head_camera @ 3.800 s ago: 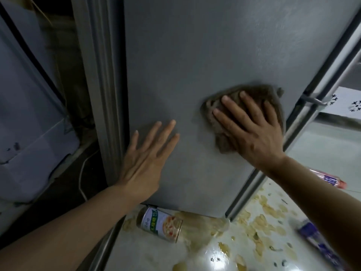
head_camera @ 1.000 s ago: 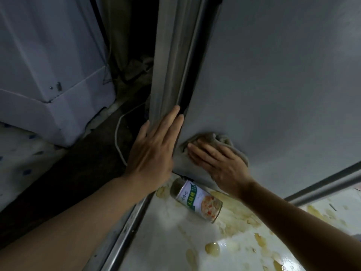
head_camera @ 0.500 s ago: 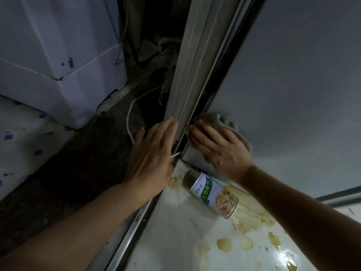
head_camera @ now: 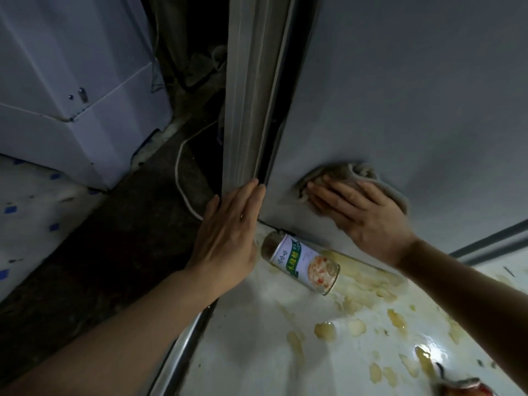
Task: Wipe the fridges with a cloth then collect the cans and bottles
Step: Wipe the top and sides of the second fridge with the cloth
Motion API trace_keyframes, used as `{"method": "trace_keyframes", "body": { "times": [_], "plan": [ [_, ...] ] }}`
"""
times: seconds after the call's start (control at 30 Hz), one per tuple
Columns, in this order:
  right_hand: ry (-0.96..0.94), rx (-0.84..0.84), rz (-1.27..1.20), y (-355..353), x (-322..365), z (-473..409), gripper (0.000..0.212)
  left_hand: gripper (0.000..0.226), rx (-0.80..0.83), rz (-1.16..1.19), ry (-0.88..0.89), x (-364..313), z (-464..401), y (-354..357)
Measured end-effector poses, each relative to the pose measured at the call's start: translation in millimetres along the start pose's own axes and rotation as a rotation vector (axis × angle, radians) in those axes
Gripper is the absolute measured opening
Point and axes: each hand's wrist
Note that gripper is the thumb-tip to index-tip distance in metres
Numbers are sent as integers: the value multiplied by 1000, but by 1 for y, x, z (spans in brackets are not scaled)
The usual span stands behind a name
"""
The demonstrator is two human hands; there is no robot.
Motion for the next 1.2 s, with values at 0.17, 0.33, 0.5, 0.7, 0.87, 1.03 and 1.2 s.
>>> {"method": "trace_keyframes", "body": {
  "times": [0.17,0.33,0.5,0.7,0.87,1.03,1.2],
  "plan": [
    [36,33,-3,-5,2,13,45,88,96,-3,6,-14,0,17],
    [70,158,40,6,19,11,57,85,91,11,-75,-30,-3,25],
    [-123,389,63,27,41,13,82,85,94,8,-72,-33,-3,25],
    [-133,254,-21,8,28,14,55,84,91,-7,-21,-41,3,34],
    [-22,22,-220,-6,17,35,42,79,150,12,67,-57,-4,52],
    [17,33,-303,-15,18,61,35,77,214,-45,171,-68,-15,74],
    [36,93,-353,-17,18,92,36,76,289,-179,226,-73,-22,85]
  ]
}}
Point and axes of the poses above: each hand's wrist, its own z-axis away from the middle knuckle, its own y-axis out of the palm, x = y × z, and after that the axes turned 2 degrees about -x, right-handed
